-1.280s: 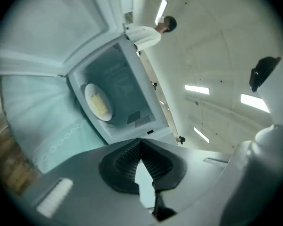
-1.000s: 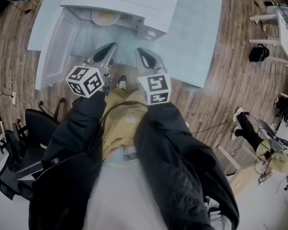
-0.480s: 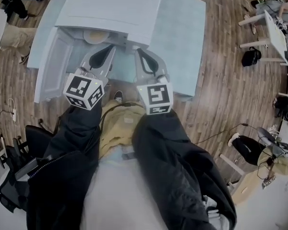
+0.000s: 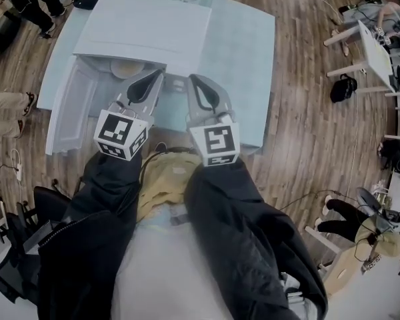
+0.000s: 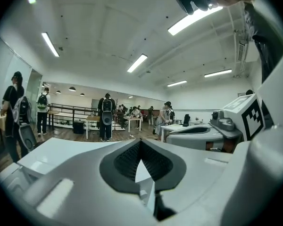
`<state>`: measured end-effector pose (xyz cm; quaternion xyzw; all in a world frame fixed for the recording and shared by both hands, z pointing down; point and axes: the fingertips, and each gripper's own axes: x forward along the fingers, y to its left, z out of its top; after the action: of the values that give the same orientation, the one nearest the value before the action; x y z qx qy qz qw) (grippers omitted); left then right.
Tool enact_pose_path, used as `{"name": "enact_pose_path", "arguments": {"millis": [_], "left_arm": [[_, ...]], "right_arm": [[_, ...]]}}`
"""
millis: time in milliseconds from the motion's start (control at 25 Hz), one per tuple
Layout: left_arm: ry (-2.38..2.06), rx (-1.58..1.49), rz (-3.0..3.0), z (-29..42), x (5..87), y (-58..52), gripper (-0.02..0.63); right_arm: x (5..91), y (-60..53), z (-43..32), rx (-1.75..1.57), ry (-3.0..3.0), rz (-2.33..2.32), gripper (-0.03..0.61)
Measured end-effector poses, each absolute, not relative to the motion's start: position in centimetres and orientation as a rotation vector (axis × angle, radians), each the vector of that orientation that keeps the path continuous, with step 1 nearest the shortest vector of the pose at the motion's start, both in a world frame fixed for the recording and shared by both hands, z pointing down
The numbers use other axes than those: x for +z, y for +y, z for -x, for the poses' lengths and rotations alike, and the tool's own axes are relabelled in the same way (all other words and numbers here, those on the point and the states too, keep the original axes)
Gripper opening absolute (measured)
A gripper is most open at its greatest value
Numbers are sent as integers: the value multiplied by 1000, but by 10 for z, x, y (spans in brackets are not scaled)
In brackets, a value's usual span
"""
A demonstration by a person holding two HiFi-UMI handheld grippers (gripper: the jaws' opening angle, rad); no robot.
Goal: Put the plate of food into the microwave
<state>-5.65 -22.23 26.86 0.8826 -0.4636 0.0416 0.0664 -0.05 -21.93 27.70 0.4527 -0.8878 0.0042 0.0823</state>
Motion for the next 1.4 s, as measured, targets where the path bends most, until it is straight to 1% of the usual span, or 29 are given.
{"name": "enact_pose_path", "arguments": {"millis": [440, 1400], "left_arm": [[-1433, 133, -2678, 55, 261, -219, -5], [-1370, 156, -2666, 48, 276, -216, -5]], "right_arm": [[266, -219, 2, -15, -2689, -1334, 2], [277, -216, -2, 3, -2666, -1336, 2]]}}
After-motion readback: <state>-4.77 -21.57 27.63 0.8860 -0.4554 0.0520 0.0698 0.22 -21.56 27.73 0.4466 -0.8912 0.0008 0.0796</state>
